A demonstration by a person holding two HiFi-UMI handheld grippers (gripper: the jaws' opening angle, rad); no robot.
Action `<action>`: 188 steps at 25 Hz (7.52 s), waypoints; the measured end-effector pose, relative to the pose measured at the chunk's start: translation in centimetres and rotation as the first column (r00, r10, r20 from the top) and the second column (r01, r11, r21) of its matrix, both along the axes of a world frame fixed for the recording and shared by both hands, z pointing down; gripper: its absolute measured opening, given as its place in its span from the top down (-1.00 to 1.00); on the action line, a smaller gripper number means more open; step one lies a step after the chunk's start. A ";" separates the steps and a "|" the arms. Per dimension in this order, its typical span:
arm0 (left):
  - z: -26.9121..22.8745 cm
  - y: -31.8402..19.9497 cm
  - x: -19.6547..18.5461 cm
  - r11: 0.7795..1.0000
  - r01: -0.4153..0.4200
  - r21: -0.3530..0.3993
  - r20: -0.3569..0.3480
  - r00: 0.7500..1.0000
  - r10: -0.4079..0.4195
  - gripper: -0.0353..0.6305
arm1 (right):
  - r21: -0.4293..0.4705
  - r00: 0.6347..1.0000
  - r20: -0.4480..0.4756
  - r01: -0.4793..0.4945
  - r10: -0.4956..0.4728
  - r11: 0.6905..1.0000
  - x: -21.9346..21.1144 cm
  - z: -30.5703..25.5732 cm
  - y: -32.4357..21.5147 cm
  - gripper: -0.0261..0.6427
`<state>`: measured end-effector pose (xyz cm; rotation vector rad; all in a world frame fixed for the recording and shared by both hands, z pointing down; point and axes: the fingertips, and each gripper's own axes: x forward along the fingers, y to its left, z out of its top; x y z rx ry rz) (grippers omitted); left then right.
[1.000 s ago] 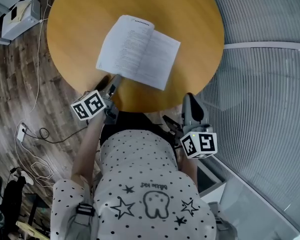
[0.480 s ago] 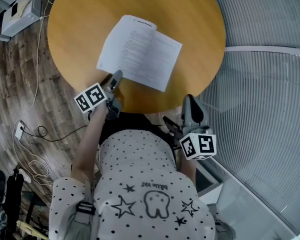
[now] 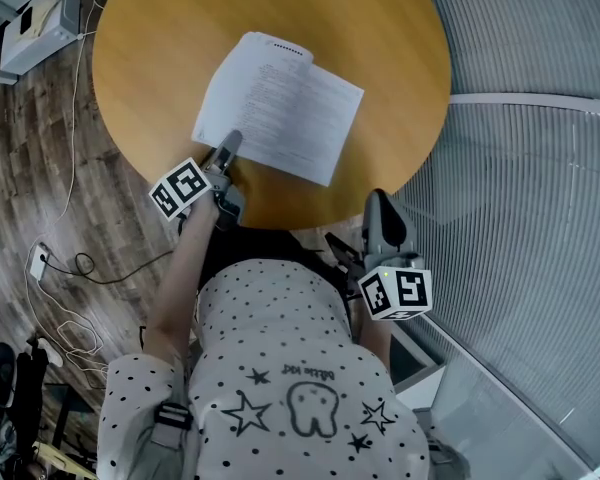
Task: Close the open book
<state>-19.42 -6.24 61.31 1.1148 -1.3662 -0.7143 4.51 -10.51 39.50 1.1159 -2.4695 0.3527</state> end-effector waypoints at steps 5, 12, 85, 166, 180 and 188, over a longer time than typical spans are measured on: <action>0.1 0.2 -1.3 0.999 0.033 0.001 0.008 0.999 -0.033 0.14 | -0.001 1.000 0.000 -0.003 0.003 1.000 -0.1 -0.1 0.0 0.91; 0.6 0.4 -1.3 1.000 0.025 -0.013 0.080 0.997 -0.024 0.45 | -0.005 1.000 0.002 -0.009 0.009 1.000 1.0 0.2 -0.4 0.91; -8.2 -1.9 5.5 0.950 -0.303 -0.079 0.758 0.600 0.255 0.78 | 0.016 0.974 0.129 -0.189 0.186 0.982 7.7 0.8 -0.7 0.91; -0.8 -5.1 20.2 0.486 -0.749 -0.451 0.760 -0.036 0.649 0.68 | -0.019 0.906 0.128 -0.405 0.404 0.914 14.9 1.6 -0.1 0.91; 0.3 -5.1 20.7 0.460 -0.750 -0.476 0.739 -0.058 0.671 0.63 | -0.022 0.918 0.129 -0.377 0.376 0.926 13.5 1.5 -0.2 0.91; 0.3 -5.4 20.6 0.459 -0.762 -0.458 0.734 -0.032 0.678 0.60 | -0.017 0.919 0.125 -0.375 0.374 0.927 13.3 1.5 -0.4 0.91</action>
